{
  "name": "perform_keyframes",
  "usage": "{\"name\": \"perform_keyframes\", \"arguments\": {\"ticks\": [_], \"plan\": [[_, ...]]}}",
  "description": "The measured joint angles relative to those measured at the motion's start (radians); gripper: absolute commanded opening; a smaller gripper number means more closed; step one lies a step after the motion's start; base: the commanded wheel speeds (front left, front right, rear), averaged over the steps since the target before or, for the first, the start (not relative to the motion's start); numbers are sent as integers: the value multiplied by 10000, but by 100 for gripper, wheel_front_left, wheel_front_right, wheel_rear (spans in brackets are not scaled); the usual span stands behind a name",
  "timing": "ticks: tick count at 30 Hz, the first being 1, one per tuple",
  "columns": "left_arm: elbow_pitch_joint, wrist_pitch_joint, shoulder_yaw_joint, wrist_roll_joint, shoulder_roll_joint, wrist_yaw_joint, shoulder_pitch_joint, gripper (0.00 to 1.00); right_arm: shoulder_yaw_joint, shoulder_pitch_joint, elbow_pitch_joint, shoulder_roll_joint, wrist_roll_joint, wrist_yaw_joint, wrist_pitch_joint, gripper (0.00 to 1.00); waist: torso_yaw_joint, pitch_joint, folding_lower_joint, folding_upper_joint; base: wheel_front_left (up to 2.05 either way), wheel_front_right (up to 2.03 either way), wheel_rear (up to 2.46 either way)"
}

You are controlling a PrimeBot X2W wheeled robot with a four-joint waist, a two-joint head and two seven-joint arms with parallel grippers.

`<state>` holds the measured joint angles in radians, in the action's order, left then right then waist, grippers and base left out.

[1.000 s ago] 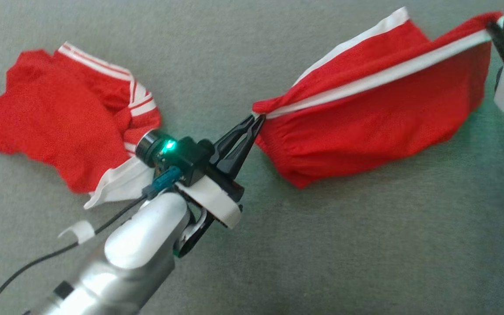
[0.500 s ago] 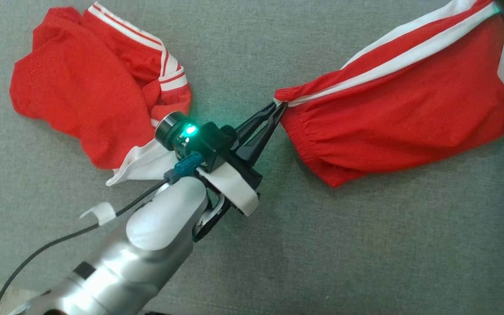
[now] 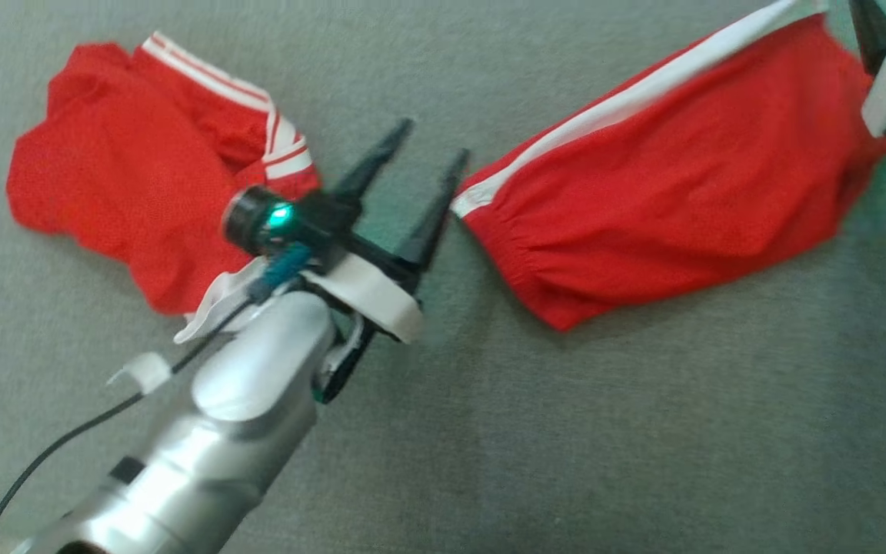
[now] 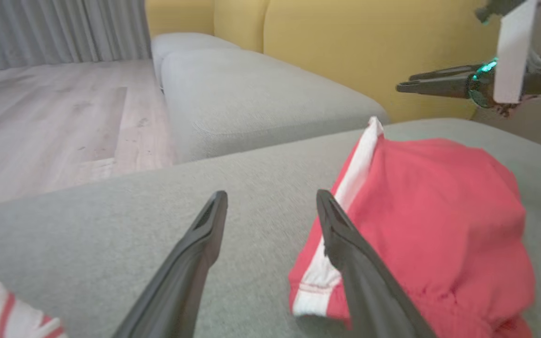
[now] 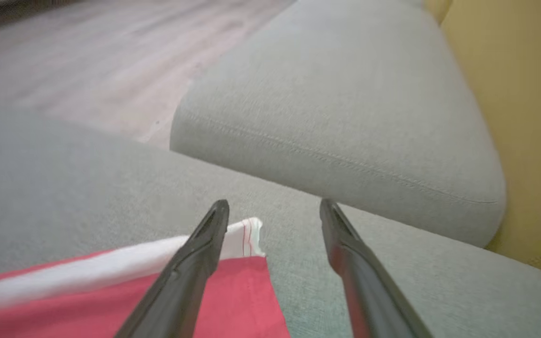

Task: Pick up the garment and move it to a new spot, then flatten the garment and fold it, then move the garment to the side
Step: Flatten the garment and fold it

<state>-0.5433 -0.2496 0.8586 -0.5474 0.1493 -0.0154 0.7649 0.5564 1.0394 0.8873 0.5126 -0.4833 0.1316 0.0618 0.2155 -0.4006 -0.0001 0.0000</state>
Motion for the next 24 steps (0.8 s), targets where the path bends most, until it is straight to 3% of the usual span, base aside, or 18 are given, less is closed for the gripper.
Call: {"name": "perform_keyframes", "arguments": {"ticks": [5,10,16,24], "plan": [[589,-29,-1114,-88,209,435,-826,100,-602,-176,98,-711,-378,0,-1480,100,-420,669,-1,0,0,0,0],[1442,-31,-2372,-56,372,663,-1886,100,-1032,-921,-203,-1009,-272,-2,-2694,100,-862,1408,-2,0,0,0,0],[2092,-42,-3565,360,360,725,-3017,100,-2219,-2755,-1147,-1728,420,0,-3099,100,-1405,2233,-3,0,0,0,0],[2280,-42,-4497,1254,75,487,-5012,100,-4293,-6175,-3300,-3651,2021,-2,-3129,100,-2094,3149,-1,0,0,0,0]]}}
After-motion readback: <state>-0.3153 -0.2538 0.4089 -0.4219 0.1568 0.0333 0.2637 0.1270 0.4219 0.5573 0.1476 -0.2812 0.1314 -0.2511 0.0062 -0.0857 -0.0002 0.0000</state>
